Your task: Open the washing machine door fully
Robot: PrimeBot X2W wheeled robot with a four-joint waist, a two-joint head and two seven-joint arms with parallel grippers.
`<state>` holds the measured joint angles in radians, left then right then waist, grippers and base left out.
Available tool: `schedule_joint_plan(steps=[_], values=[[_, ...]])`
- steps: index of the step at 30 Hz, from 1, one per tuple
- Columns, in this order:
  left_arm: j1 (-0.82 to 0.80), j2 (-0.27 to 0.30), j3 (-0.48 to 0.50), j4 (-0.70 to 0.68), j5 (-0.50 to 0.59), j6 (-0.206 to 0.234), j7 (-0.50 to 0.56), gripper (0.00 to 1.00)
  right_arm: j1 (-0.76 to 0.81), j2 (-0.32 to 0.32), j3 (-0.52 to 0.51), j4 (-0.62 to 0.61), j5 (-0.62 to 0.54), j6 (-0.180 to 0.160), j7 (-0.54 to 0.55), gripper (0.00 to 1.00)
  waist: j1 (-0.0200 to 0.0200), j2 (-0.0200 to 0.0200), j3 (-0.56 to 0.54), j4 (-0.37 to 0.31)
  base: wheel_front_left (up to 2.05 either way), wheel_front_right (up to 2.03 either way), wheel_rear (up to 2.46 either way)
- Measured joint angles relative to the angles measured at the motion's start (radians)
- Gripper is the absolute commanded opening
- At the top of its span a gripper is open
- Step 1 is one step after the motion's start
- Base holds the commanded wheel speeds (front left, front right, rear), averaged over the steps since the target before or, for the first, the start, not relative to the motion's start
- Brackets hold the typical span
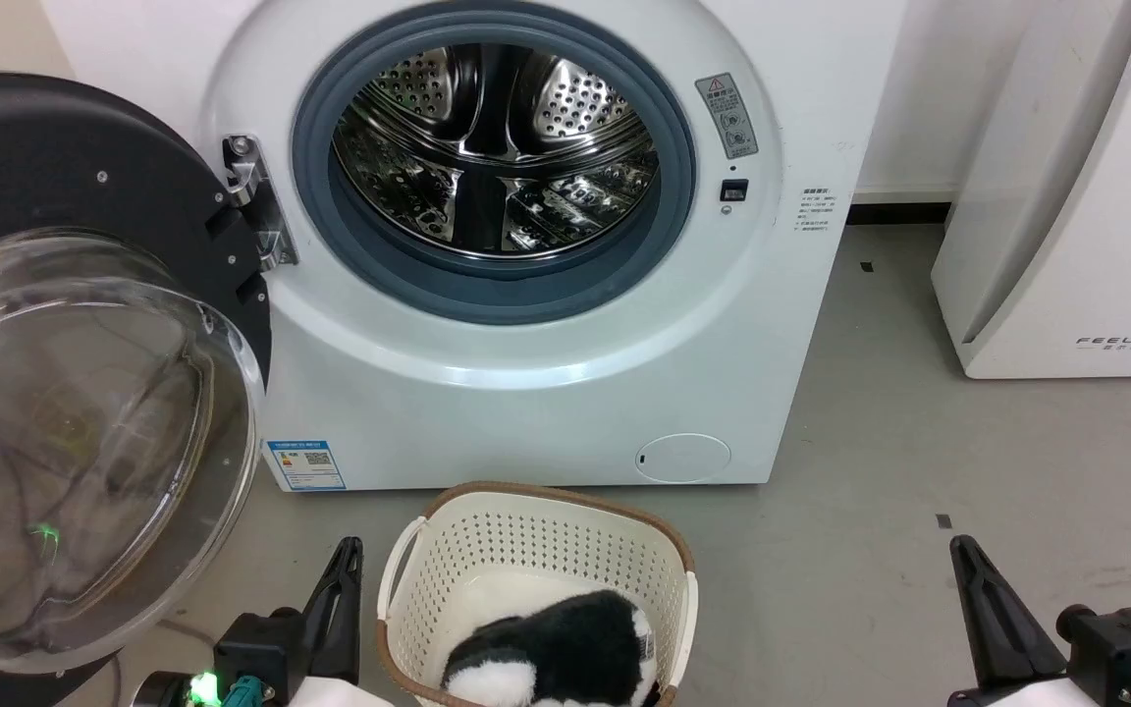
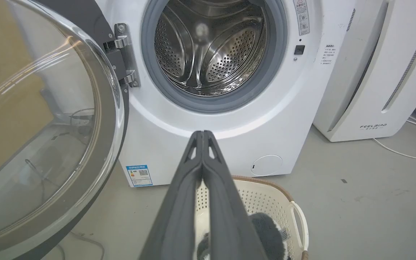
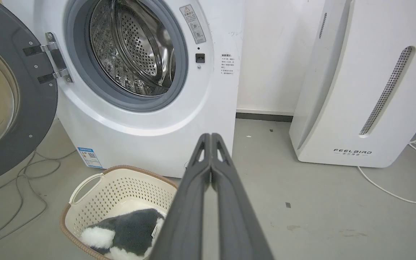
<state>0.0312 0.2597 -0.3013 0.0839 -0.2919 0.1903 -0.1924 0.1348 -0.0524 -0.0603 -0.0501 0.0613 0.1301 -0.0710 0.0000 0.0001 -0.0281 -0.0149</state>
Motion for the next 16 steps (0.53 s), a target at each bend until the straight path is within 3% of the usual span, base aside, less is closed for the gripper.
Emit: schedule_joint_plan(steps=[16], values=[[0.0, -0.03, 0.042, -0.01, 0.041, -0.027, 0.029, 0.0, -0.004, 0.0, 0.008, 0.006, -0.001, 0.0, 0.009, 0.0, 0.0, 0.0, 0.004, 0.002, 0.0, 0.0, 0.0]])
